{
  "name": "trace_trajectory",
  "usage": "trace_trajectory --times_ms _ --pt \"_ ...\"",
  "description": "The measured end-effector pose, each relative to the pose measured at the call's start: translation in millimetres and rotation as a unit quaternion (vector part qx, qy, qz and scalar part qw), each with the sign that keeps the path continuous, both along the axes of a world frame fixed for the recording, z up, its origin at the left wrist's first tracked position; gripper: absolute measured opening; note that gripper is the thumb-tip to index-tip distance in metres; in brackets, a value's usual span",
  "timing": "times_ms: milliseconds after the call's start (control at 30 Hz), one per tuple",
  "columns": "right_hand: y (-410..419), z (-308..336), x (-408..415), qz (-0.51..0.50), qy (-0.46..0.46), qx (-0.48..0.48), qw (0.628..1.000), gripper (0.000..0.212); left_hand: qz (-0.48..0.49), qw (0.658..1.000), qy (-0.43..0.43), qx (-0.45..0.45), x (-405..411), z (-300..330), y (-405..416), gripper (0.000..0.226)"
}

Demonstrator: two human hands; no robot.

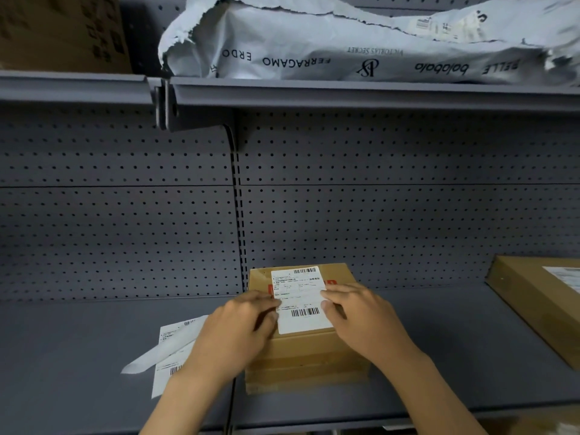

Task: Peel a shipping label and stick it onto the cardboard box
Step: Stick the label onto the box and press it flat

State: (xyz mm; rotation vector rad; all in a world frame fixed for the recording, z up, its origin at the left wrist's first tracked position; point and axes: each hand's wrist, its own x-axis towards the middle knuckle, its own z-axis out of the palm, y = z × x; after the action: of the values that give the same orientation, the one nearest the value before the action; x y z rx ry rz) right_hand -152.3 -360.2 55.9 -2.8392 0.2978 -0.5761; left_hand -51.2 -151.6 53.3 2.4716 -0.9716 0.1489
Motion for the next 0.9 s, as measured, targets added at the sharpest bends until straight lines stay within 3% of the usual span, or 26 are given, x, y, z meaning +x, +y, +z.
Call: trace_trajectory --times_ms 167,533,900 --pt "30.7 -2.2 4.4 0.060 -0.005 0.008 0.998 0.039 -0.030 0.999 -0.028 -0.005 -15.2 2.0 -21.2 0.039" --pt "-5.5 -6.9 -24.6 -0.008 -0.005 -0.024 1.000 0.037 -0.024 0.999 -0.037 0.030 -17.2 -1.4 -3.9 0.039" --pt "36.7 -15.0 -18.3 0.061 -0.038 -0.014 0.997 0.044 -0.058 0.996 -0.053 0.041 -35.2 0.4 -12.4 0.040"
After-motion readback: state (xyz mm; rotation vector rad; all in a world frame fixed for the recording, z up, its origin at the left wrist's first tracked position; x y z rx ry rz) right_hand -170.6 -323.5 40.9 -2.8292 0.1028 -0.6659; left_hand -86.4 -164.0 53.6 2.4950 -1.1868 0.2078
